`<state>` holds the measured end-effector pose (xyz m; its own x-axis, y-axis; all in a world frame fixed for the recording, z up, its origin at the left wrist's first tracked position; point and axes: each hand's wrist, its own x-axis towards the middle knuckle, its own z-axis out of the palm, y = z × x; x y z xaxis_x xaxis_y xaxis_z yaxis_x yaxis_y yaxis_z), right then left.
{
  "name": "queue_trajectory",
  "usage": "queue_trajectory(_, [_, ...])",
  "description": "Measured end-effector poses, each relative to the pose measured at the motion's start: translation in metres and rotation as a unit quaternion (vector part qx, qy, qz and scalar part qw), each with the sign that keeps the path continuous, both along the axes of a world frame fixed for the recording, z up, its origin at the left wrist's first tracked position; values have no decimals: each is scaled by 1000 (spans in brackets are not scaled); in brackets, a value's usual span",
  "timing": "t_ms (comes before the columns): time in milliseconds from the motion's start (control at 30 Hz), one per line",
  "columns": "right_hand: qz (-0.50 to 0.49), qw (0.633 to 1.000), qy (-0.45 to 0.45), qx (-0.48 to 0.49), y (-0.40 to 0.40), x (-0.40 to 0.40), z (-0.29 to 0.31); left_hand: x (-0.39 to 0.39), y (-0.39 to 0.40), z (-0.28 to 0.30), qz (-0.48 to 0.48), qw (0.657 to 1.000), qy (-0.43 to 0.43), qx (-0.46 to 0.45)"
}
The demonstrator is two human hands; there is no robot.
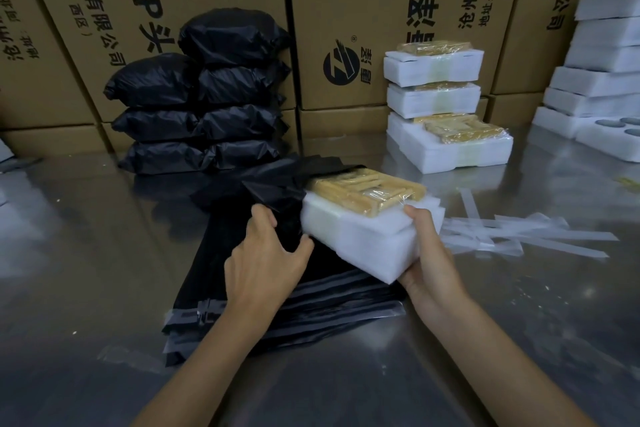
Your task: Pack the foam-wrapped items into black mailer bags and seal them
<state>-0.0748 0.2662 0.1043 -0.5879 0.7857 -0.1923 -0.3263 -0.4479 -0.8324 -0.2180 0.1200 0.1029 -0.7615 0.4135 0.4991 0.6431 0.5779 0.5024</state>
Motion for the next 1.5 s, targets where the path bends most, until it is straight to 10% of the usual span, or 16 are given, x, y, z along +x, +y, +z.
queue_trajectory(267, [20,999,39,-27,1,3,3,0,5,-10,-26,996,-89,-20])
queue_trajectory(633, [12,998,64,16,-4,-2,0,34,7,5,-319,934,-157,-42])
queue_trajectory(800, [60,996,63,25,-4,-1,-2,11,15,53,-176,960,-52,213])
queue_trajectory(1033, [43,997,58,38,-5,-2,1,-22,117,86,-121,986,-11,-114])
queue_trajectory(1500, [52,998,23,32,4,2,1,49,134,81,-270,960,-62,-42])
